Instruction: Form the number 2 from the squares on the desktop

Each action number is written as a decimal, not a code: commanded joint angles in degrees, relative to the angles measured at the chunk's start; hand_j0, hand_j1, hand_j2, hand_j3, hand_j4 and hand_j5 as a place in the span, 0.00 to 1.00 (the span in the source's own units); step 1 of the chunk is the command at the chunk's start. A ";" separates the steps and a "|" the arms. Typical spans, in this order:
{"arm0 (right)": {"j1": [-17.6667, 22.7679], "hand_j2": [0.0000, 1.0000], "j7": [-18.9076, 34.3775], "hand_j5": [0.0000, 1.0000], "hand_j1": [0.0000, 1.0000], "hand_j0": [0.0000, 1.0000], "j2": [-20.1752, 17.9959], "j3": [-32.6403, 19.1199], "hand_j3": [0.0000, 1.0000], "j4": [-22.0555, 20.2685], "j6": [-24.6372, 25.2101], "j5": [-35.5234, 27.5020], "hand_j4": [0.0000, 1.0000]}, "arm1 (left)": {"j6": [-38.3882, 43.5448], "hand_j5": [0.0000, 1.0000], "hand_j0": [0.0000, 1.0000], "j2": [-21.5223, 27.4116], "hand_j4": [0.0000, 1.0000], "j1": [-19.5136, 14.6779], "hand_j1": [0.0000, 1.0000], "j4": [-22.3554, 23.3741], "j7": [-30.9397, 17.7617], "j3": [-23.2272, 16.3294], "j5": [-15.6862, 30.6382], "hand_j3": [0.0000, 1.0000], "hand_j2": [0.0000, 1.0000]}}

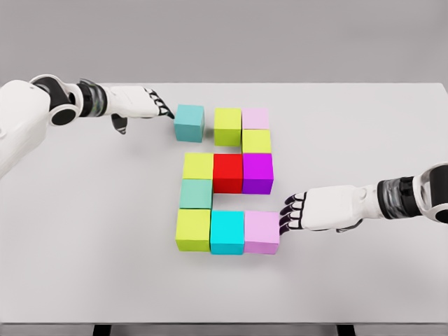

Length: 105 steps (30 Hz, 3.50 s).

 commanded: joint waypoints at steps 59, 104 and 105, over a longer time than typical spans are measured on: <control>30.50 1.00 -0.02 1.00 1.00 1.00 26.65 -57.15 1.00 27.37 0.12 -32.80 1.00 | 0.08 1.00 1.00 0.34 1.00 0.62 1.00 -4.05 0.03 -2.19 0.23 1.00 1.00; 32.96 1.00 -0.02 1.00 1.00 1.00 10.39 -44.58 1.00 -0.05 0.12 15.01 1.00 | 0.08 1.00 1.00 11.24 1.00 2.64 1.00 -2.29 0.64 5.89 7.62 1.00 1.00; 33.05 1.00 -0.02 1.00 1.00 1.00 10.39 -43.53 1.00 -0.05 0.12 15.54 1.00 | 0.08 1.00 1.00 11.15 1.00 2.55 1.00 -1.85 0.55 5.98 7.62 1.00 1.00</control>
